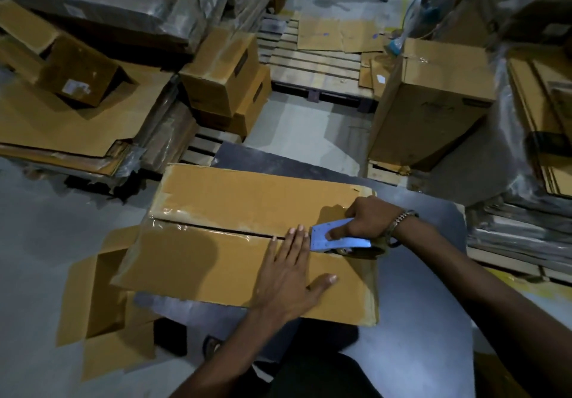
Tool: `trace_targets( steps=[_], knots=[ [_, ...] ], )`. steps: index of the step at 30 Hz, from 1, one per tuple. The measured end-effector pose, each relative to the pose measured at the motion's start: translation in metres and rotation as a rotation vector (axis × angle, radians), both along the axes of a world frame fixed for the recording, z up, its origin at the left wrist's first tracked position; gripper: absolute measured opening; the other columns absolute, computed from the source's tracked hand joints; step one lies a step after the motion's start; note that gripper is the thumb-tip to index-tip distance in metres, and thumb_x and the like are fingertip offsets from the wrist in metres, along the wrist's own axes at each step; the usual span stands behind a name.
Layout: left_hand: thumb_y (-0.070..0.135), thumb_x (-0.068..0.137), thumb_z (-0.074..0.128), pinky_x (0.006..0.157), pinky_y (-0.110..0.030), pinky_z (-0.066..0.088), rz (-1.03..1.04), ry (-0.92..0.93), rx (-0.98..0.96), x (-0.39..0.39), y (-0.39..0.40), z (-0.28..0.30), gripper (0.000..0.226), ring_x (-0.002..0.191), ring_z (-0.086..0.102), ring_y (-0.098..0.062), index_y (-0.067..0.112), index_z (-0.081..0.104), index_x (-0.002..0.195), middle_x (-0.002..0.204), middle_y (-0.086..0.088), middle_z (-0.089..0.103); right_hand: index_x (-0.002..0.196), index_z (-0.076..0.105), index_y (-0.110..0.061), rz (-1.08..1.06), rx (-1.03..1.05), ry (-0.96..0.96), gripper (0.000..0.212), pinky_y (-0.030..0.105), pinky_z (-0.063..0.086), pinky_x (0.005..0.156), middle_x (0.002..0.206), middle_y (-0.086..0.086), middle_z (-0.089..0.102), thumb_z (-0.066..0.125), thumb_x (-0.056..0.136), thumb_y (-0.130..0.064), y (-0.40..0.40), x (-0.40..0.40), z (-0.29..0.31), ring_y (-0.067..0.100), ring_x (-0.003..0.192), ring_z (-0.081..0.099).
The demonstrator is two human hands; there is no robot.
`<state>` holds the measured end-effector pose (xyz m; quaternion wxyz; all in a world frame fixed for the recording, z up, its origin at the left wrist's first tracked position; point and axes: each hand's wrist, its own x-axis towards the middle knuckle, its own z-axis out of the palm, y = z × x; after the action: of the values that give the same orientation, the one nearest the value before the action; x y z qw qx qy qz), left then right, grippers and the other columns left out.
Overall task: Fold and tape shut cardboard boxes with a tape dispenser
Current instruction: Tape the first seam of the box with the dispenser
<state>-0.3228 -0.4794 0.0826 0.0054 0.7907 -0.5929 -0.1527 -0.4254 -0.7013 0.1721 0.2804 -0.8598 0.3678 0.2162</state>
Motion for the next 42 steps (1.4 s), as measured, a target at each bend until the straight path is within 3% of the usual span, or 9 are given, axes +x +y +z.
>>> trace_targets(
  steps=[6, 11, 19, 21, 25, 28, 33, 37, 42],
  knots=[
    [0.090, 0.092, 0.004, 0.129, -0.054, -0.007, 0.008, -0.019, 0.021, -0.004, -0.001, 0.003, 0.107, 0.161, -0.017, -0.014, 0.014, -0.008, 0.167, 0.174, 0.002, -0.016, 0.075, 0.071, -0.003, -0.069, 0.052, -0.052, 0.081, 0.028, 0.030, 0.053, 0.057, 0.001, 0.049, 0.067, 0.072, -0.084, -0.008, -0.040, 0.012, 0.013, 0.053, 0.044],
    [0.090, 0.091, 0.004, 0.128, -0.055, -0.009, -0.002, -0.022, 0.036, -0.009, -0.009, 0.003, 0.106, 0.160, -0.021, -0.014, 0.017, -0.009, 0.167, 0.174, 0.003, -0.019, 0.081, 0.077, -0.008, -0.090, 0.083, -0.064, 0.085, 0.027, 0.033, 0.054, 0.059, -0.002, 0.052, 0.061, 0.065, -0.090, -0.016, -0.059, 0.016, 0.011, 0.054, 0.047],
    [0.091, 0.091, 0.002, 0.128, -0.054, -0.009, -0.007, -0.018, 0.022, -0.008, -0.008, 0.000, 0.106, 0.160, -0.021, -0.014, 0.018, -0.009, 0.168, 0.174, 0.004, -0.019, 0.059, 0.069, -0.020, -0.182, 0.113, 0.047, 0.062, 0.025, 0.037, 0.056, 0.049, -0.006, 0.056, 0.066, 0.071, -0.081, -0.034, -0.118, 0.021, 0.009, 0.052, 0.050],
    [0.091, 0.090, 0.000, 0.129, -0.053, -0.009, -0.011, -0.017, 0.008, -0.008, -0.007, -0.001, 0.107, 0.160, -0.022, -0.014, 0.018, -0.010, 0.167, 0.174, 0.004, -0.019, 0.067, 0.076, -0.017, -0.226, 0.150, 0.049, 0.064, 0.025, 0.041, 0.060, 0.060, 0.002, 0.066, 0.068, 0.072, -0.080, -0.038, -0.141, 0.017, 0.009, 0.056, 0.055],
    [0.091, 0.091, 0.003, 0.130, -0.051, -0.009, -0.015, -0.015, -0.040, -0.008, -0.008, -0.002, 0.107, 0.160, -0.020, -0.015, 0.017, -0.007, 0.168, 0.175, 0.002, -0.017, 0.074, 0.080, -0.026, -0.278, 0.192, -0.004, 0.048, 0.019, 0.044, 0.058, 0.065, -0.011, 0.072, 0.072, 0.078, -0.073, -0.037, -0.155, 0.006, 0.002, 0.057, 0.062],
    [0.094, 0.088, 0.003, 0.130, -0.051, -0.009, 0.001, 0.008, -0.019, -0.021, -0.011, 0.008, 0.114, 0.160, -0.022, -0.018, 0.014, -0.010, 0.167, 0.174, -0.003, -0.020, 0.080, 0.083, -0.026, -0.313, 0.216, -0.054, 0.049, 0.022, 0.049, 0.063, 0.075, -0.007, 0.077, 0.073, 0.076, -0.074, -0.036, -0.159, -0.002, 0.005, 0.066, 0.068],
    [0.100, 0.082, 0.013, 0.128, -0.055, -0.012, -0.124, 0.080, -0.009, -0.099, -0.052, 0.011, 0.126, 0.161, -0.021, -0.023, 0.008, -0.009, 0.166, 0.173, -0.010, -0.019, 0.076, 0.082, -0.025, -0.291, 0.218, -0.058, 0.054, 0.023, 0.046, 0.062, 0.070, -0.008, 0.075, 0.072, 0.071, -0.078, -0.039, -0.155, -0.007, 0.004, 0.060, 0.061],
    [0.074, 0.087, 0.039, 0.128, -0.060, 0.002, -0.062, 0.013, -0.047, -0.118, -0.061, -0.002, 0.113, 0.163, -0.007, -0.030, 0.001, 0.004, 0.166, 0.175, -0.018, -0.005, 0.078, 0.083, -0.026, -0.312, 0.229, -0.049, 0.053, 0.019, 0.043, 0.060, 0.067, -0.012, 0.072, 0.072, 0.073, -0.077, -0.039, -0.160, -0.011, 0.000, 0.057, 0.059],
    [0.057, 0.089, 0.042, 0.128, -0.061, 0.008, -0.071, -0.013, -0.093, -0.117, -0.059, -0.005, 0.100, 0.163, 0.004, -0.033, 0.001, 0.015, 0.166, 0.175, -0.019, 0.006, 0.078, 0.083, -0.022, -0.335, 0.270, -0.090, 0.064, 0.020, 0.042, 0.060, 0.066, -0.009, 0.070, 0.070, 0.068, -0.083, -0.036, -0.171, -0.023, 0.003, 0.059, 0.058]
  ],
)
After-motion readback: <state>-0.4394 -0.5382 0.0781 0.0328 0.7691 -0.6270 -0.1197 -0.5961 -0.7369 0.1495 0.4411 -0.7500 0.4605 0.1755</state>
